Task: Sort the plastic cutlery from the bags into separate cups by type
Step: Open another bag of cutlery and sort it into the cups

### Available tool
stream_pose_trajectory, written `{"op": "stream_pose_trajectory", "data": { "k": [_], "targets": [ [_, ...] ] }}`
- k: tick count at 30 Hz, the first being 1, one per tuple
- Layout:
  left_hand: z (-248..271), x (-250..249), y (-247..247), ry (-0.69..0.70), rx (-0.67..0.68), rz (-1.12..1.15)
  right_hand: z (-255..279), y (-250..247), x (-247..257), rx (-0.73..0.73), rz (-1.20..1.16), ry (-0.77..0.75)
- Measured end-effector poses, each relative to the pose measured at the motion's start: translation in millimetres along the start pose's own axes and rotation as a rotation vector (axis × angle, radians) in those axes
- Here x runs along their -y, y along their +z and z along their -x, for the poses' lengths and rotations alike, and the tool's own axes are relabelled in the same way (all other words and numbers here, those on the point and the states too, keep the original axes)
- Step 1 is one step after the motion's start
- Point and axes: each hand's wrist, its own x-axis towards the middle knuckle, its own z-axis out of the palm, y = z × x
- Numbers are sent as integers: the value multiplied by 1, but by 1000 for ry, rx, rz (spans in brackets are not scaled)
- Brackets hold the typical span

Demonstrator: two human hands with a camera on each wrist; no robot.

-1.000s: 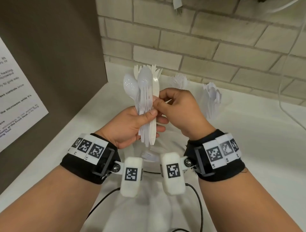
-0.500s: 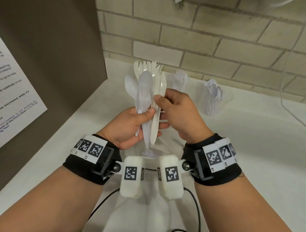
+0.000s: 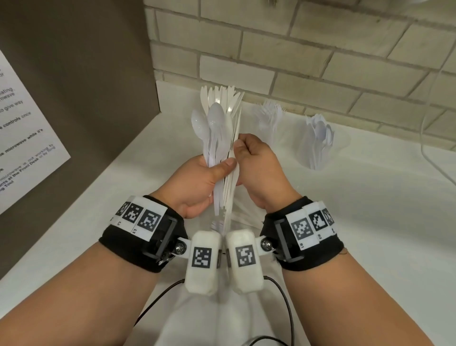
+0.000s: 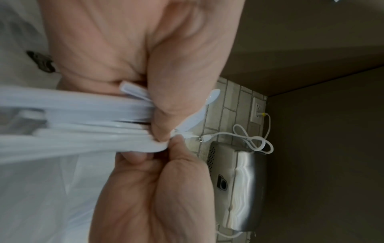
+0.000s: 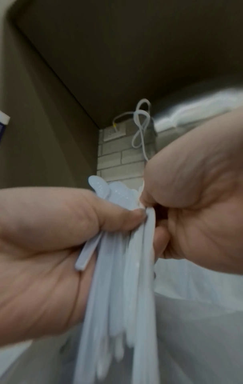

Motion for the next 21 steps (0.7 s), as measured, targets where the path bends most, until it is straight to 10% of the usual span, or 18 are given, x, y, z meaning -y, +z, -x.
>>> {"op": "stream_pose_trajectory", "data": {
  "k": [14,21],
  "targets": [
    [-4,-11,-9,110,-98,101,9,-21,-3,250,172,25],
    [-5,-7,-12,90,-113,46,5,-26,-3,62,30,61]
  ]
}}
